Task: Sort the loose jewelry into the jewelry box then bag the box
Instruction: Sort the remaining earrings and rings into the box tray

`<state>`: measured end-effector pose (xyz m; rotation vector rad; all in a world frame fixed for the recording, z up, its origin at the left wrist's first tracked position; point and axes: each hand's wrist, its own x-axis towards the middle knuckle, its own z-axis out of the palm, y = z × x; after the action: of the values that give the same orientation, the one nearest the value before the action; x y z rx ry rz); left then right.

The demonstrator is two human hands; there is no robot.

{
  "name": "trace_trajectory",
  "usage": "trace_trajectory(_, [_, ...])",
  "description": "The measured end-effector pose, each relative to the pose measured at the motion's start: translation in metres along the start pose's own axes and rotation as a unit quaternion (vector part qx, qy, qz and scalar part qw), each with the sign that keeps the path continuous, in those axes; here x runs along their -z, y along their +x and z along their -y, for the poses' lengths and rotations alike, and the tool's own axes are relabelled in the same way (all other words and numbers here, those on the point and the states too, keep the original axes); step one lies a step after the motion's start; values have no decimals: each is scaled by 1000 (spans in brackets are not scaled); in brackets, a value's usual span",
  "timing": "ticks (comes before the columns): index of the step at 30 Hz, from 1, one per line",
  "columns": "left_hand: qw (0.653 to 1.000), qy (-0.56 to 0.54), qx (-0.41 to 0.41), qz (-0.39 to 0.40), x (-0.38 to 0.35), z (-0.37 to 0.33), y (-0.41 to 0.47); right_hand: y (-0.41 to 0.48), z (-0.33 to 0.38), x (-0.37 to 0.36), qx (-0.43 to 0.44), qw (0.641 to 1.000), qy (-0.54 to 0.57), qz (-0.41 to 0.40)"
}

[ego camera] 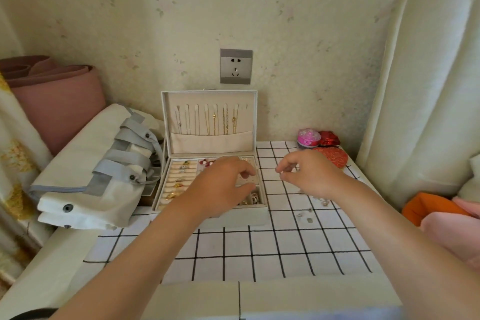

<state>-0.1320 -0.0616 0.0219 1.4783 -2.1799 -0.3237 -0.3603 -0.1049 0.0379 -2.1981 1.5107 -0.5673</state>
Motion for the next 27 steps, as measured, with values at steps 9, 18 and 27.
trace_trajectory(9, [992, 61, -52, 102, -59, -65, 36, -29, -56, 7, -58, 988, -37, 135])
trace_trajectory(18, [977, 140, -20, 162, -93, -71, 39, -42, -76, -2, -59, 986, -50, 149])
trace_trajectory(27, [998, 27, 13, 51, -95, -82, 50, -36, -76, 6, -102, 979, 170, 43])
